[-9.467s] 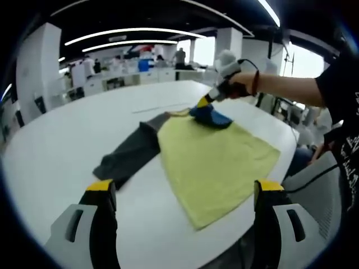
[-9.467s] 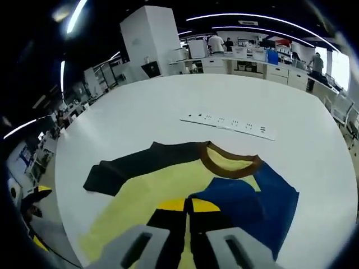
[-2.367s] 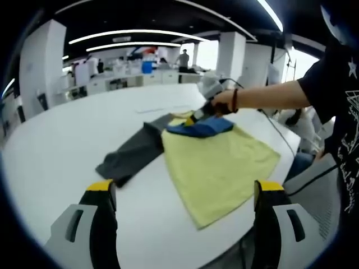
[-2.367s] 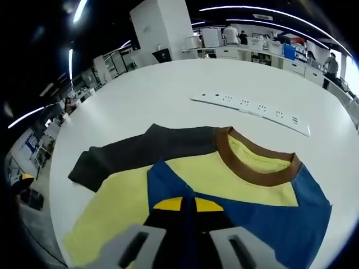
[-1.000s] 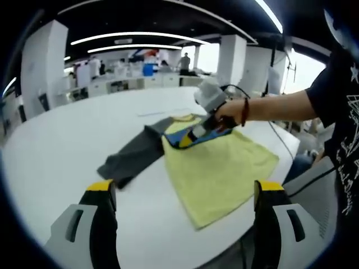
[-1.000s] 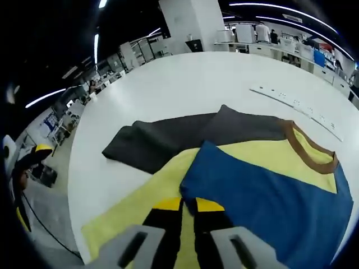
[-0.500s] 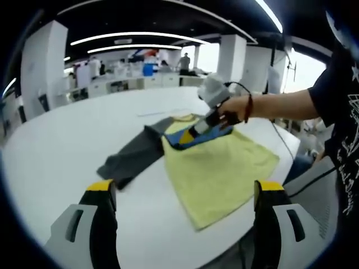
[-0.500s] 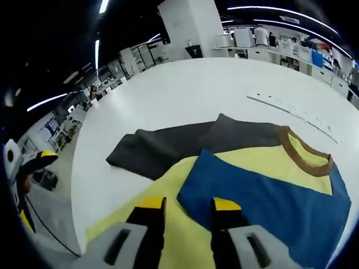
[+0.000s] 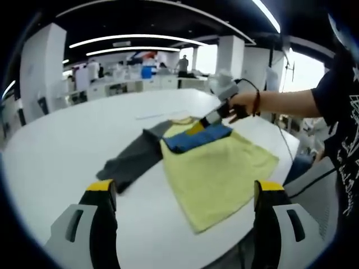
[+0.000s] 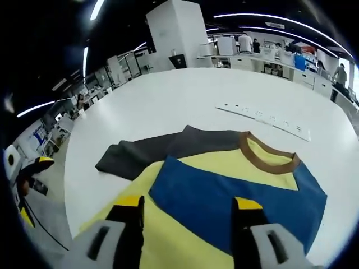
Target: Fold the garment on the visible template until the final outline fits inside the template.
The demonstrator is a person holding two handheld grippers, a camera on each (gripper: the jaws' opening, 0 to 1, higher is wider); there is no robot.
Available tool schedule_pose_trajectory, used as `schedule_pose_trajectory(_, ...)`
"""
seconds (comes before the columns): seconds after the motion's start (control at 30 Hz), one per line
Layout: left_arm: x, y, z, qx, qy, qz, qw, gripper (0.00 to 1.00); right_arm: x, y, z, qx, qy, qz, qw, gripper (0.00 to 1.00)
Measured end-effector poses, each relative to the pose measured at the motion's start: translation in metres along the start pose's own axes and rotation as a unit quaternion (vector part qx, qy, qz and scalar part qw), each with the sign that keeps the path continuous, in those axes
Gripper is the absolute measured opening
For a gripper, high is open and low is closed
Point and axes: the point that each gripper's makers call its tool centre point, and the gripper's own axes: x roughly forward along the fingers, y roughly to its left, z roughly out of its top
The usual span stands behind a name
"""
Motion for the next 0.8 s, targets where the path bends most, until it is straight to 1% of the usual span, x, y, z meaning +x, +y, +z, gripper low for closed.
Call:
schedule_pose_trajectory(0.07, 0.000, -0.001, 0.000, 0.001, 0.001, -0.001, 1.0000, 0.99, -0.006, -0.003, 0.000, 0.006, -0.004, -0.003, 1.0000, 0.63)
schedule_pose_trajectory(0.3, 0.001, -0.003, 0.002, 0.003, 0.000, -0.003, 1.0000, 0.99, -0.030, -0.030, -0.008, 0.022, -0.013, -0.023, 0.9994, 0.65)
schedule_pose_trajectory(0.4, 0.001, -0.004, 0.003, 0.005, -0.002, -0.004, 1.0000, 0.99, -0.041, -0.048, -0.015, 0.027, -0.014, -0.037, 0.9988, 0.65)
schedule_pose_trajectory(0.47, 0.001, -0.005, 0.004, 0.006, -0.002, -0.005, 1.0000, 0.99, -0.047, -0.055, -0.018, 0.032, -0.016, -0.043, 0.9984, 0.65)
schedule_pose_trajectory(0.57, 0.002, -0.006, 0.004, 0.007, -0.002, -0.007, 1.0000, 0.99, -0.062, -0.071, -0.025, 0.037, -0.015, -0.061, 0.9973, 0.65)
schedule_pose_trajectory(0.6, 0.002, -0.006, 0.004, 0.007, -0.002, -0.007, 0.9999, 0.99, -0.063, -0.073, -0.026, 0.039, -0.015, -0.063, 0.9971, 0.65)
schedule_pose_trajectory(0.63, 0.002, -0.007, 0.003, 0.008, 0.000, -0.008, 0.9999, 0.99, -0.068, -0.082, -0.029, 0.044, -0.015, -0.070, 0.9964, 0.64)
schedule_pose_trajectory(0.7, 0.003, -0.008, 0.004, 0.009, -0.001, -0.009, 0.9999, 0.99, -0.076, -0.086, -0.034, 0.046, -0.015, -0.077, 0.9958, 0.64)
schedule_pose_trajectory(0.8, 0.003, -0.009, 0.005, 0.009, -0.003, -0.012, 0.9999, 0.99, -0.086, -0.101, -0.040, 0.055, -0.016, -0.090, 0.9943, 0.63)
